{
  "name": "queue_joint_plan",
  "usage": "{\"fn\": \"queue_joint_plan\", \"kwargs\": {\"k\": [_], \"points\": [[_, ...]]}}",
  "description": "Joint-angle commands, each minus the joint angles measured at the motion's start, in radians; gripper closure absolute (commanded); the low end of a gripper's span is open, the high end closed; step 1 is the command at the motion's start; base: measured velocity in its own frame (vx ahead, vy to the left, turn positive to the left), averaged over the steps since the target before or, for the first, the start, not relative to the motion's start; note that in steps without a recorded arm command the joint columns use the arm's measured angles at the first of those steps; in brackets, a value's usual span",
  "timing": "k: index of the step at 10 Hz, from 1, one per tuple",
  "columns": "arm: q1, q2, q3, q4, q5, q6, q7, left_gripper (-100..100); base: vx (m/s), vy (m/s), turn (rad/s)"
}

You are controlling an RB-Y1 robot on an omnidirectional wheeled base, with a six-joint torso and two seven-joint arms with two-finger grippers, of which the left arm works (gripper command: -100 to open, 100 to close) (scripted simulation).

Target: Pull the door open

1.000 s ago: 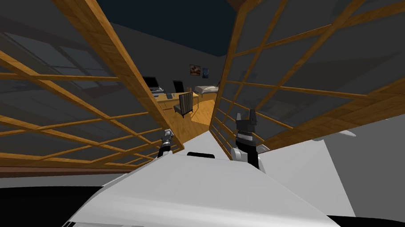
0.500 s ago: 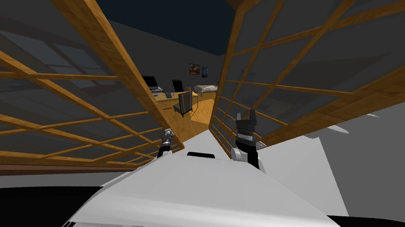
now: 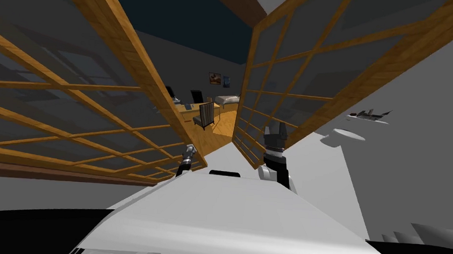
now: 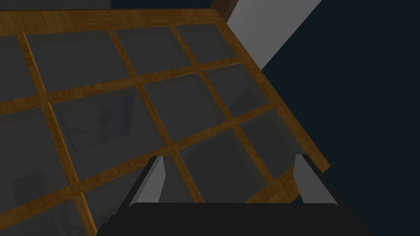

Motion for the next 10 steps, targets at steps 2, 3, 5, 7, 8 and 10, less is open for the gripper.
{"fn": "queue_joint_plan", "kwargs": {"k": [2,3,5,7,8,10], "points": [[0.017,0.011,-0.025,-0.035,-0.013,0.008,0.018,100,-0.200,0.026,-0.048],[0.016,0.005,-0.018,-0.032,-0.008,0.013,0.009,100,-0.112,0.021,-0.039],[0.033,0.023,-0.050,-0.044,-0.024,0.002,0.037,100,-0.180,0.007,-0.090],[0.049,0.045,-0.080,-0.055,-0.039,-0.013,0.065,100,-0.257,0.014,-0.090],[0.055,0.053,-0.091,-0.059,-0.045,-0.020,0.076,100,-0.210,0.027,-0.093],[0.068,0.071,-0.116,-0.068,-0.058,-0.033,0.100,100,-0.237,0.007,-0.074]]}}
